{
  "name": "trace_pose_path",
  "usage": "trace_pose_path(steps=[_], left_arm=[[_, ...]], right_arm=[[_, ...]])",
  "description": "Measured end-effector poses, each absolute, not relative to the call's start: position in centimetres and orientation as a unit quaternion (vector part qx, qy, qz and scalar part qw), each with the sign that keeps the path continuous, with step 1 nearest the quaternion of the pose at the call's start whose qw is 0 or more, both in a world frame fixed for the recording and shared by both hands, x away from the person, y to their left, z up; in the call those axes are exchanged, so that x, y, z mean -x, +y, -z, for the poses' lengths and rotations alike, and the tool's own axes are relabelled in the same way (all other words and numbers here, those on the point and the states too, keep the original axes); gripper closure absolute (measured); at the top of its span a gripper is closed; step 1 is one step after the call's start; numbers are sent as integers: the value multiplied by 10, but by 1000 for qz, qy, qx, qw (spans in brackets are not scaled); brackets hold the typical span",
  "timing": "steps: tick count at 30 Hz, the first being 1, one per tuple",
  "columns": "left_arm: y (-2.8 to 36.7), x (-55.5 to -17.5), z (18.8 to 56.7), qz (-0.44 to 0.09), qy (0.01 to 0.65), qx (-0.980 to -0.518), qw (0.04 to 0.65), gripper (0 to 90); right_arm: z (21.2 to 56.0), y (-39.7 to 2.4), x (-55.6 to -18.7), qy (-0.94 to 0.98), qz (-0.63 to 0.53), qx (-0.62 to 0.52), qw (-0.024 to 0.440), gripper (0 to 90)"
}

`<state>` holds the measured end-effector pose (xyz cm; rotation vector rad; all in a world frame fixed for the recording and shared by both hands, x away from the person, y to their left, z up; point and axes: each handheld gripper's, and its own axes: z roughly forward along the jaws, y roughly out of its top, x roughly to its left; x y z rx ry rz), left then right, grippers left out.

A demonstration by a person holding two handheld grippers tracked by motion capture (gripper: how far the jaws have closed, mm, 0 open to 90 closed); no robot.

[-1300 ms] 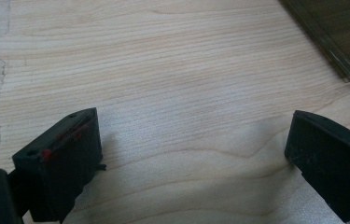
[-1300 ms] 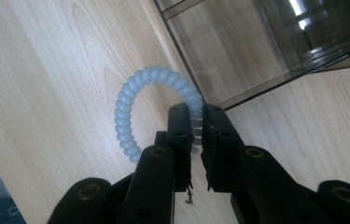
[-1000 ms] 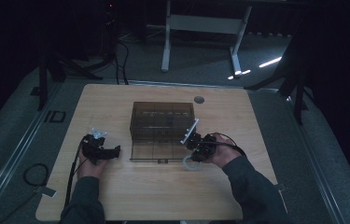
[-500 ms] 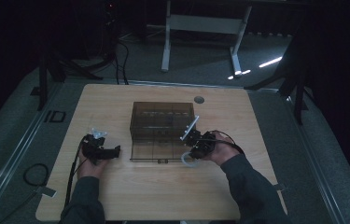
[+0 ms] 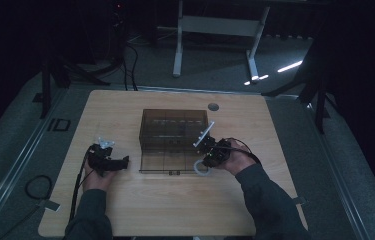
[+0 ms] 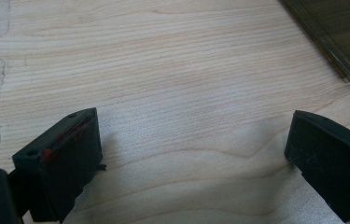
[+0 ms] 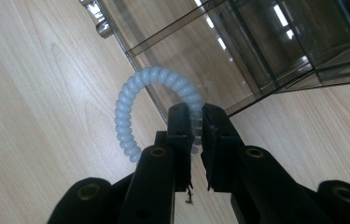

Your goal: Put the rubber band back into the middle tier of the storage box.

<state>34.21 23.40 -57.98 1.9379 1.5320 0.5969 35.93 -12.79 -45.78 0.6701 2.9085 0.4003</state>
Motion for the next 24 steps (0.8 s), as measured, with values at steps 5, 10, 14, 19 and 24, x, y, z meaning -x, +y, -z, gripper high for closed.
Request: trace_pose_path(steps=[5,10,14,19,24], left_arm=[[234,-342,580,-225,576,-728,296,36],[234,-342,580,-225,576,-728,296,36],[234,-342,580,-225,576,-727,297,36],[234,-342,580,-225,576,-727,297,36],[234,-342,580,-225,576,-727,297,36]], right_arm=[[457,-127,-361,962,-136,-228,69,819],[457,-126,-363,961,-139,-229,70,818],[458,-124,-364,961,-138,-228,71,818],[457,-123,-365,960,-141,-229,75,818],[457,-123,-366,959,-143,-233,78,818]])
